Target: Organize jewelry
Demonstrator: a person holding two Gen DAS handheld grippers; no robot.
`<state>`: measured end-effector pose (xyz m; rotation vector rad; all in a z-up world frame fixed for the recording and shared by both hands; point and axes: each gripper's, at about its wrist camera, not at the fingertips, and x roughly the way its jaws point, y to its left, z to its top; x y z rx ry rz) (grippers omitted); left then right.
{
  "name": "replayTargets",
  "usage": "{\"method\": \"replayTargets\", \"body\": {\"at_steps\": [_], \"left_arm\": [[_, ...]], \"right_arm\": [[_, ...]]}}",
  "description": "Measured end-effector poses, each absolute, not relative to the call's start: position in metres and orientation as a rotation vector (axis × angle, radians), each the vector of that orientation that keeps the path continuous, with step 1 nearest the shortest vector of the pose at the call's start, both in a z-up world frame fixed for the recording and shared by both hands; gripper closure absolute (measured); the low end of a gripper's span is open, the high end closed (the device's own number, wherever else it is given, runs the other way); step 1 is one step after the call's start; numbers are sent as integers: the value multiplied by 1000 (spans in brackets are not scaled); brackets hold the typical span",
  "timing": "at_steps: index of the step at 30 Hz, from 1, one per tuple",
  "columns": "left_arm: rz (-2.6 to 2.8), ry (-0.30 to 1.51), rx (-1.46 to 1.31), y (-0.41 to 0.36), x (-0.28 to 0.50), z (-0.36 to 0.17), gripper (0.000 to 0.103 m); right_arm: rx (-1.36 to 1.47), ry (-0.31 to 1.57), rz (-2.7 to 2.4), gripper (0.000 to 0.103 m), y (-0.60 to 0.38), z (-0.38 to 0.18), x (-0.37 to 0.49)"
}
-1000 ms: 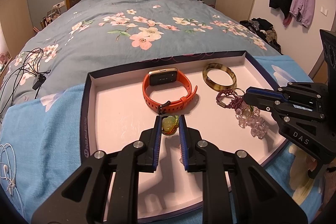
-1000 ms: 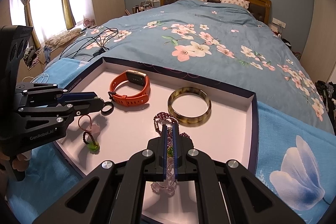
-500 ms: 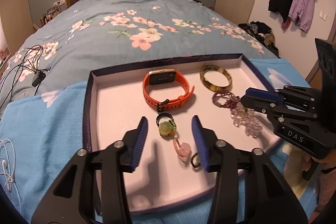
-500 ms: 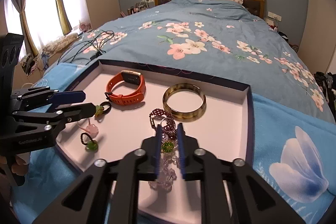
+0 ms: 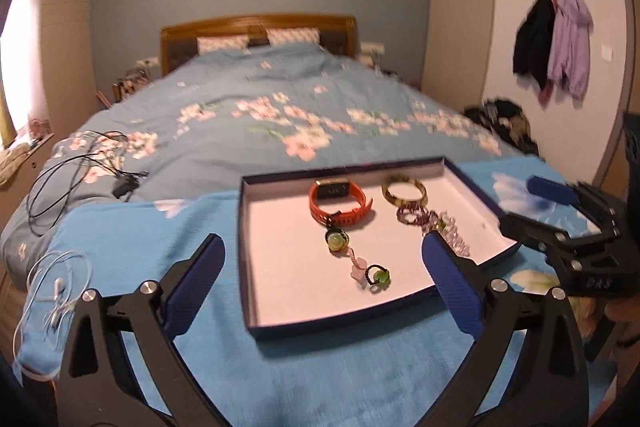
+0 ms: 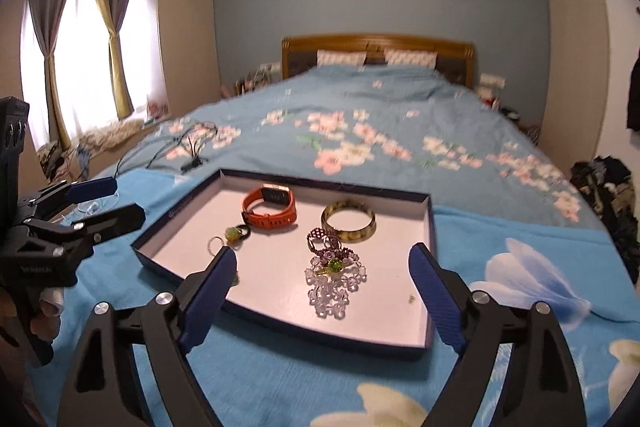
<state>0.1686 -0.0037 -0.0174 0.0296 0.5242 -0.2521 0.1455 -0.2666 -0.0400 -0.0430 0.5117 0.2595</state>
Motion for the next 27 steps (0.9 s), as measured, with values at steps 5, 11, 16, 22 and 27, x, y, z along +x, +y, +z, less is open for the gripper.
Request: {"method": "replayTargets", "body": {"at_steps": [5,11,16,22,27], "left_arm": [[-212,432,13,1,128,-7,6],[-181,351,-4,-3,86,-6,6],[-155,308,-14,-3,64,-8,6],[-147,258,-12,-2,45,-4,6],[-138,236,-6,-2,37,0,6]], "right_arm": [[-36,426,197,7,-270,-35,114],[-49,365,174,7,-266,-38,83],[-58,328,178,7,-261,-40,65],[-70,324,169,7,-255,-42,60],[-70,315,164,7,-253,-41,56]]}}
